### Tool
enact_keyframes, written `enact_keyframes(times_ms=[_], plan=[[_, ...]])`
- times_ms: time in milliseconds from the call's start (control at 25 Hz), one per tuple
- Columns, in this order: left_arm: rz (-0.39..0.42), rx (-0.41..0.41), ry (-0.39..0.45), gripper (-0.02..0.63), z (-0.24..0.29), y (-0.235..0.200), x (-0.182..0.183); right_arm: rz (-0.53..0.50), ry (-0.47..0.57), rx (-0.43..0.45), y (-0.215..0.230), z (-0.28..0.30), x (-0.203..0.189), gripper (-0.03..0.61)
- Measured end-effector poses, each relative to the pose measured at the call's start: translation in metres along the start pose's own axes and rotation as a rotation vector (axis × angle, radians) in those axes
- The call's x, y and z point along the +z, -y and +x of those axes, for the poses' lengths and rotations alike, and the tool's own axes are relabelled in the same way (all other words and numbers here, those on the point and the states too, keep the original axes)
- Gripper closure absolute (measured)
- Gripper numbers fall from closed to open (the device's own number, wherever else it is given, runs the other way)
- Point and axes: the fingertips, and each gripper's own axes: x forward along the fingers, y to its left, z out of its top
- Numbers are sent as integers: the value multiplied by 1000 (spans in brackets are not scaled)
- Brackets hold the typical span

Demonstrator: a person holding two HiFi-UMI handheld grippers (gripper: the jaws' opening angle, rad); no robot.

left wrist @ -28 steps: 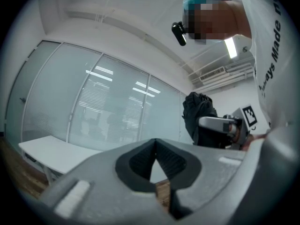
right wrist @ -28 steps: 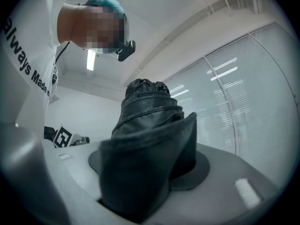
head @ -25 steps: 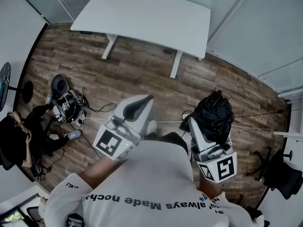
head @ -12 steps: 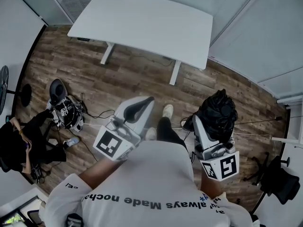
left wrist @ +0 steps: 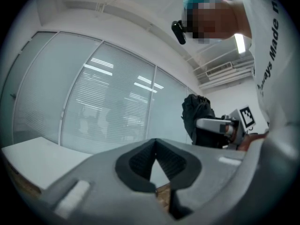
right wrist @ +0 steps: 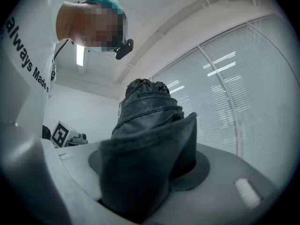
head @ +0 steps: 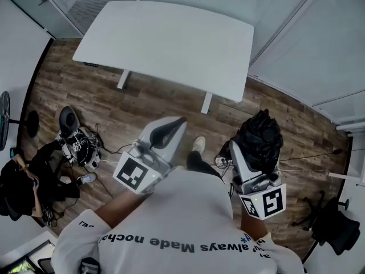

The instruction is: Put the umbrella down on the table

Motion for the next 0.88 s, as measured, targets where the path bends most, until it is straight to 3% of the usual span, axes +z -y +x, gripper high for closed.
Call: enact_keyframes(times_ms=[440, 880], plan=[[-7, 11, -37, 612, 175, -44, -10, 6, -8, 25, 159, 62, 1, 322], [-21, 33, -57, 611, 236, -75, -14, 43, -12, 42, 219, 105, -7, 322]])
